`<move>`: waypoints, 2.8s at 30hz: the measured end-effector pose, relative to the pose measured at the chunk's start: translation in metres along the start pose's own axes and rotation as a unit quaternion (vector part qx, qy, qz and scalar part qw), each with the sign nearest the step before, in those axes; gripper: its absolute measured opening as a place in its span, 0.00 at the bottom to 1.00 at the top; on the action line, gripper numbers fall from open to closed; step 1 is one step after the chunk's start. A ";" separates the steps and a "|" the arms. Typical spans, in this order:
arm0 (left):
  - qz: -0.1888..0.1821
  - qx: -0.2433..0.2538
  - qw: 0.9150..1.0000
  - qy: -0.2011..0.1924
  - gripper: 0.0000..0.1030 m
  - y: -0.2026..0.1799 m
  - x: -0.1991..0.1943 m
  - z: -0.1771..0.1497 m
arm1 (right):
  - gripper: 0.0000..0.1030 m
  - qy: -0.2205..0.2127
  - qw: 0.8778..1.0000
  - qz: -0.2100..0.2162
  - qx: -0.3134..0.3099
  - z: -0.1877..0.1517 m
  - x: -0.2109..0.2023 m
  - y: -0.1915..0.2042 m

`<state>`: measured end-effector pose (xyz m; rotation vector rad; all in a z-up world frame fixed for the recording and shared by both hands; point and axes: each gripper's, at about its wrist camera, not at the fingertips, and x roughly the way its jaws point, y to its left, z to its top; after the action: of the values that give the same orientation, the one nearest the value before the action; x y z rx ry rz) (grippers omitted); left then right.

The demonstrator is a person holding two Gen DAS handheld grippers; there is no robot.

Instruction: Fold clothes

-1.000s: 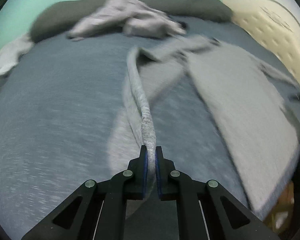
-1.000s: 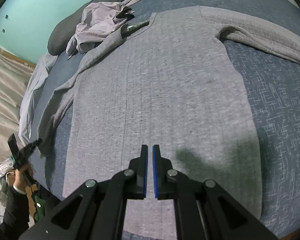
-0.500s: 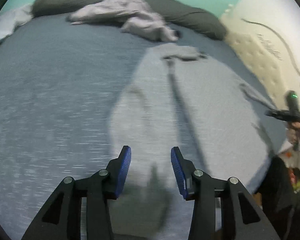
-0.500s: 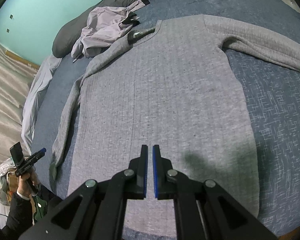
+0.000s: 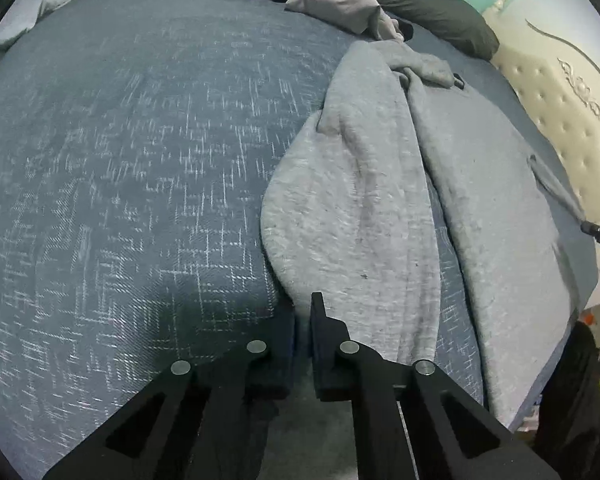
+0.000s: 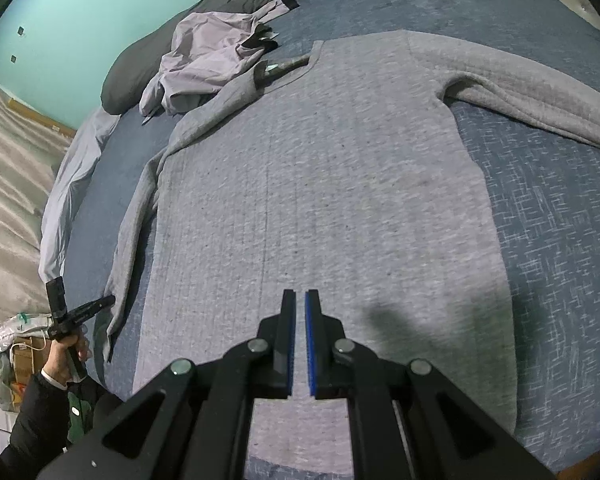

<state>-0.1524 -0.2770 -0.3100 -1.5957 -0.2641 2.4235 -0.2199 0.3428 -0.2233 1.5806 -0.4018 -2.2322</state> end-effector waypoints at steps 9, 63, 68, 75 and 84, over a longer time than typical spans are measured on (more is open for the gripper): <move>0.088 0.007 0.995 -0.054 0.05 0.029 -0.067 0.043 | 0.04 0.003 1.000 0.001 0.008 -0.001 0.005 -0.007; 0.136 -0.010 0.988 -0.066 0.35 0.125 -0.071 0.034 | 0.27 0.015 0.993 0.082 -0.088 0.139 0.201 0.170; 0.135 0.002 0.989 -0.066 0.35 0.129 -0.066 0.028 | 0.27 0.016 0.995 0.072 -0.065 0.162 0.240 0.179; 0.146 0.011 0.987 -0.068 0.35 0.138 -0.056 0.031 | 0.27 0.016 0.995 0.028 -0.099 0.178 0.280 0.196; 0.157 0.009 0.983 -0.095 0.35 0.151 -0.063 0.052 | 0.27 -0.051 0.989 0.015 -0.138 0.229 0.293 0.231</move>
<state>-0.1893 -0.4413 -0.2751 -1.4957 -0.0220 2.8119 -0.4921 0.0069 -0.2928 1.3144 -0.1339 -2.2403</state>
